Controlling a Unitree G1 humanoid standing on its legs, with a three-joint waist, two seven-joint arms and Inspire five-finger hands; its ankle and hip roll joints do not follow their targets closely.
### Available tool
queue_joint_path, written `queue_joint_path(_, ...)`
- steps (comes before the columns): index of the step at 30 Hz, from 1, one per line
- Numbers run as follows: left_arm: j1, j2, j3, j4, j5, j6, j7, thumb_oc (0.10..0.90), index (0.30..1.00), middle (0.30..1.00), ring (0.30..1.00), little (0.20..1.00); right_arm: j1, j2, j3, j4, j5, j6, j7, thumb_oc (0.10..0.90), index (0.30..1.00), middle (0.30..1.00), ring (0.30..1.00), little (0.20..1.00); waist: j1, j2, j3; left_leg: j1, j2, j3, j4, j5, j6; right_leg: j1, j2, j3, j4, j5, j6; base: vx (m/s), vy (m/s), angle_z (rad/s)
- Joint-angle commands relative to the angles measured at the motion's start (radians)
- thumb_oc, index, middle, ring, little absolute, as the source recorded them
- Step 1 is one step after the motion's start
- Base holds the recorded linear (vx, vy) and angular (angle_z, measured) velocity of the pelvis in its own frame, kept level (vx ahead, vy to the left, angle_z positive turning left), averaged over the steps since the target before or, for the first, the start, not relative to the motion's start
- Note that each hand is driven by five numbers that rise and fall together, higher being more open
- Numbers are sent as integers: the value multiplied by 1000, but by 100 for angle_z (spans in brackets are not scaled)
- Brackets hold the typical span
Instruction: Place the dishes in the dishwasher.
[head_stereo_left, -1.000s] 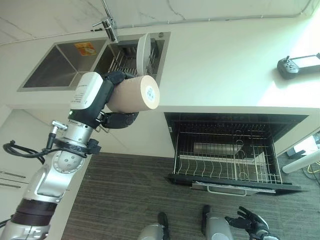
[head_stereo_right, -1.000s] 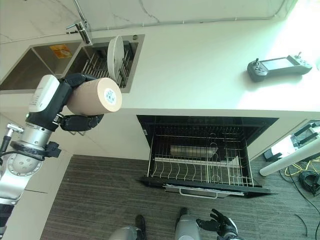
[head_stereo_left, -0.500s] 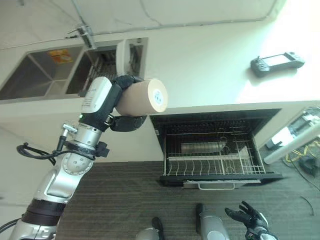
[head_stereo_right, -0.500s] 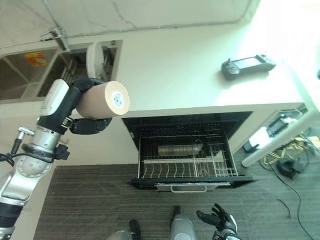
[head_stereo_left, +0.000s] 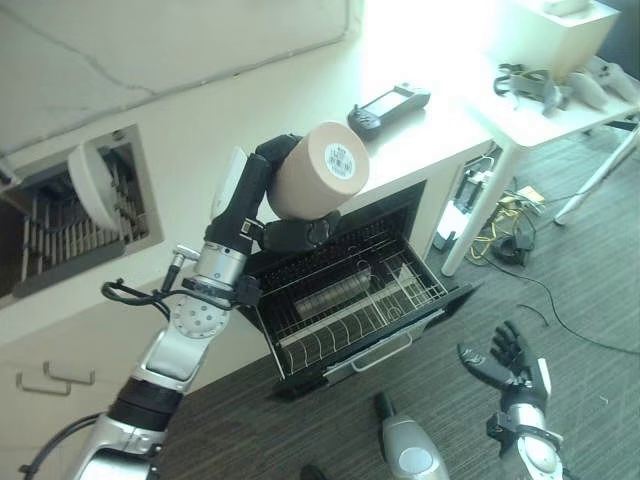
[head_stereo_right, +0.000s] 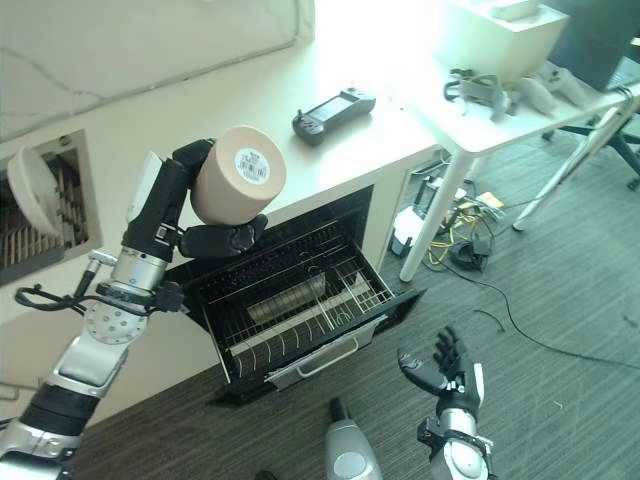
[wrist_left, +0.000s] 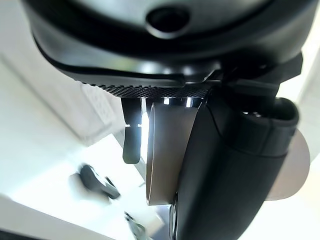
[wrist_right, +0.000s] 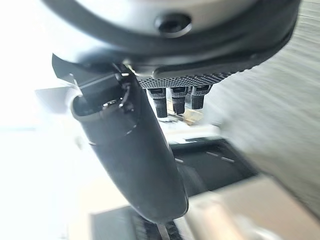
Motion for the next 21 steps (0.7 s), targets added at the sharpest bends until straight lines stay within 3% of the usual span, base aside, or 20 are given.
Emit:
queue_joint_path(1,-78,-29,44,8,-129,-95,103,400,300,300,300,300,-20,-78,-62,-120,-122,-159,-79,800,900,900,900,900,-3,-14,-55,-19,27,-101,162,-208,81,46,-95,-22,86,-197,103,-7,31,-49)
queue_joint_path(7,-22,-131,56,21,-193,-121,159,400,300,300,300,300,-19,-107,-104,-308,-188,-313,-153,800,900,900,900,900,-12,-9,-62,-7,26,-92,162,-222,87,44,-87,-19,86,-200,96,12,17,-17)
queue_joint_path(12,36,-216,48,10,-195,-95,203,400,300,300,300,300,-93,-154,-83,-426,-185,-403,-72,800,900,900,900,900,20,1,-67,-15,23,-106,162,-223,86,43,-91,-45,86,-205,90,7,3,0)
queue_joint_path(15,50,-243,40,23,-221,-74,199,400,300,300,300,300,-152,-164,-43,-454,-120,-404,32,800,900,900,900,900,41,6,-67,-23,23,-121,162,-216,80,57,-93,-60,86,-215,85,6,11,9)
queue_joint_path(21,80,-287,-17,79,-230,-77,217,400,300,300,300,300,-262,-162,103,-487,57,-282,223,800,900,900,900,900,104,-3,-84,-61,31,-167,162,-167,66,90,-96,-99,86,-226,56,-6,-46,37)
